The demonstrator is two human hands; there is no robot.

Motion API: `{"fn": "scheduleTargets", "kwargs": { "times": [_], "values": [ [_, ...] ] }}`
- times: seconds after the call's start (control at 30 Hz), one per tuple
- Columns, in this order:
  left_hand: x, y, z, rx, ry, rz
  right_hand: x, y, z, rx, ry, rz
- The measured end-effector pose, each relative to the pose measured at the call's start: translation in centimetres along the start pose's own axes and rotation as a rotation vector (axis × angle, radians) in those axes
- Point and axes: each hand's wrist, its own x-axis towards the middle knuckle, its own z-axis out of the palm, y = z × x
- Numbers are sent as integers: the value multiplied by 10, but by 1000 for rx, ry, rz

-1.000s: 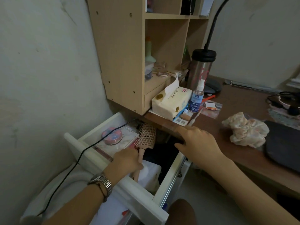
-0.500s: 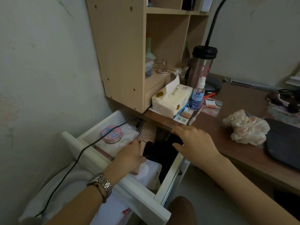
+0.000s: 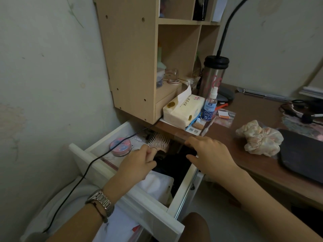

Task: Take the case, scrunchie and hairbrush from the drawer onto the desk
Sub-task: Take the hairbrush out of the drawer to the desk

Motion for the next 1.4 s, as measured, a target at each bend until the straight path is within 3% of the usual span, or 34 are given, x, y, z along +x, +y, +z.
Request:
{"fn": "scheduleTargets", "kwargs": {
  "times": [0.23, 0.6, 1.03, 1.4],
  "values": [
    [-28, -1, -30, -72, 64, -15, -5, -9, -4, 27, 23, -10],
    [-82, 16, -66, -155, 32, -64, -18, -11, -16, 76, 17, -10],
    [-101, 75, -77, -195, 5, 168, -57, 46, -61, 109, 119, 177],
    [-71, 164, -16, -278, 2, 356, -128, 133, -96, 83, 186, 449]
  ]
}}
